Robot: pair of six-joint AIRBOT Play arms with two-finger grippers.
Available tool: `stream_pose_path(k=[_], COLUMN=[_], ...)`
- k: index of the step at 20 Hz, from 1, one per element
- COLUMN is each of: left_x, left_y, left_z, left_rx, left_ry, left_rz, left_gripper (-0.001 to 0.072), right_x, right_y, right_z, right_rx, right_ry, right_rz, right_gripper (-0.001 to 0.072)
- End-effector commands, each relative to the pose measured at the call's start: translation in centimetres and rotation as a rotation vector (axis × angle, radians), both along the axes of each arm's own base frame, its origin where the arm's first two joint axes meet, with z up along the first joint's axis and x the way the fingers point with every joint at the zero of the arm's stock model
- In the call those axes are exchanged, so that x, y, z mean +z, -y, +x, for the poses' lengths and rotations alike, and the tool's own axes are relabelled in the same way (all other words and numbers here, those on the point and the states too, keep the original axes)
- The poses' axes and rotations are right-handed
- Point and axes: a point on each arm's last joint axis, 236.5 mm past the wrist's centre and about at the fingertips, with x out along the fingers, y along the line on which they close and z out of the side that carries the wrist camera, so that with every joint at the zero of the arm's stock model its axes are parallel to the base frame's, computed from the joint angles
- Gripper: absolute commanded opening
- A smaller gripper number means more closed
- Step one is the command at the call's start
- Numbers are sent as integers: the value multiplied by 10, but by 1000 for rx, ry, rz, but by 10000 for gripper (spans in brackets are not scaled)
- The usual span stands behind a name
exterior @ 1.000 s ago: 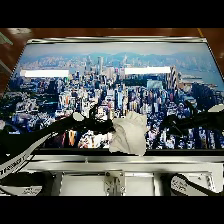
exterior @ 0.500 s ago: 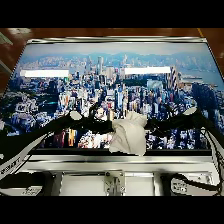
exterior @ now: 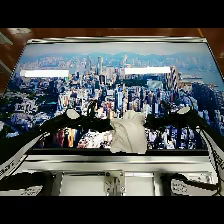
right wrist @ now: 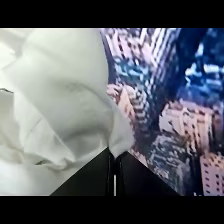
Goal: Fold the shirts.
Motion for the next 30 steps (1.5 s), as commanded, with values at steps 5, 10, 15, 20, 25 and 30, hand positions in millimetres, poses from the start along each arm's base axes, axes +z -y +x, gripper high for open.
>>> stream_pose_path(k=[5,10,15,20,25,30], left_x=[151,392,481,467,455,391], left_y=[-52,-86,-165,-223,-233,-224], left_z=[56,40,-7,-33,-32,-11], left_rx=[-81,-14,107,191,184,110], left_ry=[437,1014,1230,1162,1125,984], left_rz=[78,19,228,417,479,541], left_gripper=[41,41,42,42,43,43], right_x=[187,432,546,565,553,576], right_y=[18,27,51,92,100,106], right_z=[79,61,-14,-62,-59,-3], right_rx=[153,37,-62,-156,-146,-245], right_ry=[657,1281,1555,1568,1512,1612], right_rz=[-180,-306,-503,-745,-780,-730], right_gripper=[66,66,66,66,66,66])
